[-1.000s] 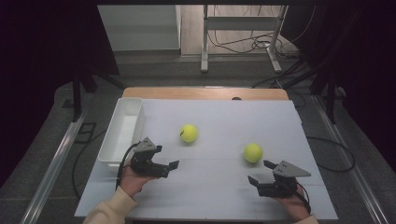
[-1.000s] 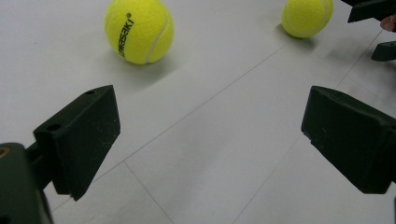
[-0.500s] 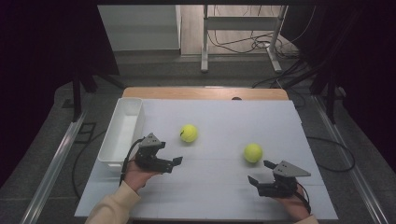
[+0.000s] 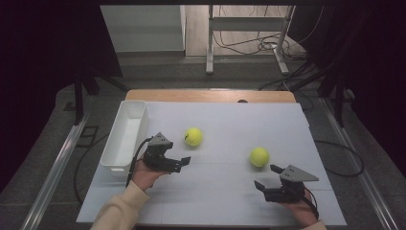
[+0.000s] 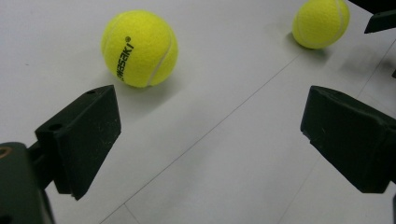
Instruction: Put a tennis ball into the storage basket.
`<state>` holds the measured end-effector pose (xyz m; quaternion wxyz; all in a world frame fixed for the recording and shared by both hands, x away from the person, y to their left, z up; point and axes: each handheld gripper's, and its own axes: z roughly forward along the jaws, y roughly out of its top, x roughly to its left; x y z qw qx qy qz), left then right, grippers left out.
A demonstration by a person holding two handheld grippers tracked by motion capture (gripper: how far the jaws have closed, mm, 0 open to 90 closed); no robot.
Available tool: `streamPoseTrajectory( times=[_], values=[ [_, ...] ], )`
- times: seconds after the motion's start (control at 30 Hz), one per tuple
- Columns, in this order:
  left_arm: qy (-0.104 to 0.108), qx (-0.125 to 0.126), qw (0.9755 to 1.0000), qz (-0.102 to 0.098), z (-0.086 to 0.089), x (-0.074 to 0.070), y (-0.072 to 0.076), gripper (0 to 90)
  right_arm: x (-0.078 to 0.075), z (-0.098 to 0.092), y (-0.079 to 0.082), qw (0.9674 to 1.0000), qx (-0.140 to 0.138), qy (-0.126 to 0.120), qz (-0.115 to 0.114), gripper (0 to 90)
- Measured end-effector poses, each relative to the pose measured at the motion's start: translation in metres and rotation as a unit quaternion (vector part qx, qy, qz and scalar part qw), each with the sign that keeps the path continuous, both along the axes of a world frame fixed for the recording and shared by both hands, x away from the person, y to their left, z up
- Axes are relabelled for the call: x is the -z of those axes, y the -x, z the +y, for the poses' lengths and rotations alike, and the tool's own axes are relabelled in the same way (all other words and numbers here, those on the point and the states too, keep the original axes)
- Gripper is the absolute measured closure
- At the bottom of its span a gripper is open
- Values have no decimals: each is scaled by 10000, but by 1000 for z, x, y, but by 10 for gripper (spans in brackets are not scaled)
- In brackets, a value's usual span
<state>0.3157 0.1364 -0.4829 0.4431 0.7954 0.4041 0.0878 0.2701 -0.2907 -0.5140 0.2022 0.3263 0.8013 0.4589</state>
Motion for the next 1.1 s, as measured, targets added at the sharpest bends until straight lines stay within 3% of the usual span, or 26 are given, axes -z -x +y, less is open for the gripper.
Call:
streamPoseTrajectory(
  times=[1.1],
  values=[
    [-128,-150,9998,-3,-7,0,-29,61,1,0,0,10000,-10,20,16,133]
  ],
)
